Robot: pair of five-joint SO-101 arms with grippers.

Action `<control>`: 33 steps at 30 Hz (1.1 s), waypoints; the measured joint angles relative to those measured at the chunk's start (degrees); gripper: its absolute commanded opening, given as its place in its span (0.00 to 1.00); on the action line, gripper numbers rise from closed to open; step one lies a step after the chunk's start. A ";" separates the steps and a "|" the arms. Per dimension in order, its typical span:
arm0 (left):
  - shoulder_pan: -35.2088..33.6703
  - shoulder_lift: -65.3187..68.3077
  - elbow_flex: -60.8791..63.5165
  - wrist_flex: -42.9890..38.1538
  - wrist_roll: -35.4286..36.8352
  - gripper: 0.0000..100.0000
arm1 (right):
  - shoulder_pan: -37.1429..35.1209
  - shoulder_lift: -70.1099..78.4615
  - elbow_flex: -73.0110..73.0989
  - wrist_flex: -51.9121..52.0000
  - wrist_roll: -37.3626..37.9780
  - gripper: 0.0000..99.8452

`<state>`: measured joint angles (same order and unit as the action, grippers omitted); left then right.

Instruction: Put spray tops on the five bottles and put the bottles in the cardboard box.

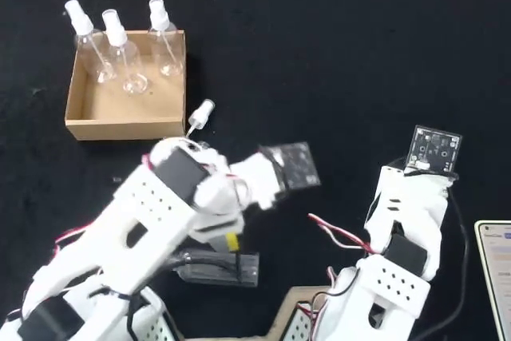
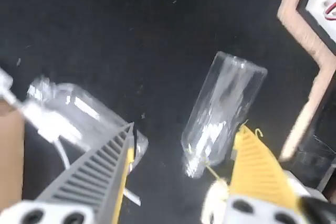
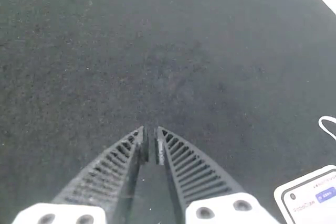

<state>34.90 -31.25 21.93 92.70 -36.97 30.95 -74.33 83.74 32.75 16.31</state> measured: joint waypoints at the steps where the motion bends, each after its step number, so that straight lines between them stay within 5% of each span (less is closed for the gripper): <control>1: -1.32 0.00 -1.05 2.02 0.70 0.28 | 0.00 0.00 0.00 0.00 0.00 0.04; 11: -6.33 0.00 1.76 6.24 23.56 0.28 | -0.35 0.00 0.00 0.00 0.00 0.04; 15: -6.33 0.00 7.47 7.38 26.64 0.28 | -0.53 0.00 0.00 0.00 0.00 0.04; 33: -6.24 0.44 18.64 7.47 -2.37 0.28 | -0.70 0.00 0.00 0.00 0.00 0.04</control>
<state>28.66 -30.81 40.57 100.18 -39.34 30.24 -74.33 83.74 32.75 16.31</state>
